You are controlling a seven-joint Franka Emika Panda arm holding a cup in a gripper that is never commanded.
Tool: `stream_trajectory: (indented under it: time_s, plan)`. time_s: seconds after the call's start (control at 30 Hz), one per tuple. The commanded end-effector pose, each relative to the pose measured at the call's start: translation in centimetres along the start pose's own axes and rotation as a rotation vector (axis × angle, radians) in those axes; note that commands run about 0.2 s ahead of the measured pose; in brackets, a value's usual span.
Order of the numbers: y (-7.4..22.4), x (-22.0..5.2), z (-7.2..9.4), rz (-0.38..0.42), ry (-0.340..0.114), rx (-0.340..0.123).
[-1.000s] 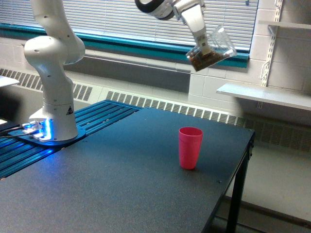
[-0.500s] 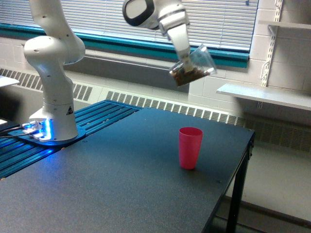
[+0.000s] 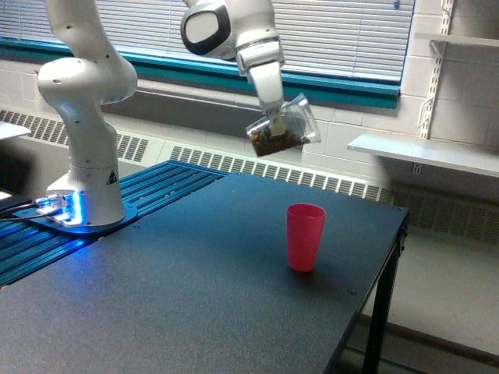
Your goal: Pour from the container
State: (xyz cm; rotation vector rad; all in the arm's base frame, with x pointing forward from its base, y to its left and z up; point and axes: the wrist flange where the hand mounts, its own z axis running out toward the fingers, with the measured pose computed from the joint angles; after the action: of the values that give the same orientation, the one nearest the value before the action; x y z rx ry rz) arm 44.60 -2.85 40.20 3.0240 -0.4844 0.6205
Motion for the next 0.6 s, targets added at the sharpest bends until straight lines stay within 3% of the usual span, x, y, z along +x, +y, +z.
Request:
stream_trajectory:
  time_s: [0.03,0.6]
  plan:
    - [0.5,-1.4,0.6,-0.025,-0.035,-0.017]
    - [-0.3,-3.6,2.3,-0.059,-0.093,-0.074]
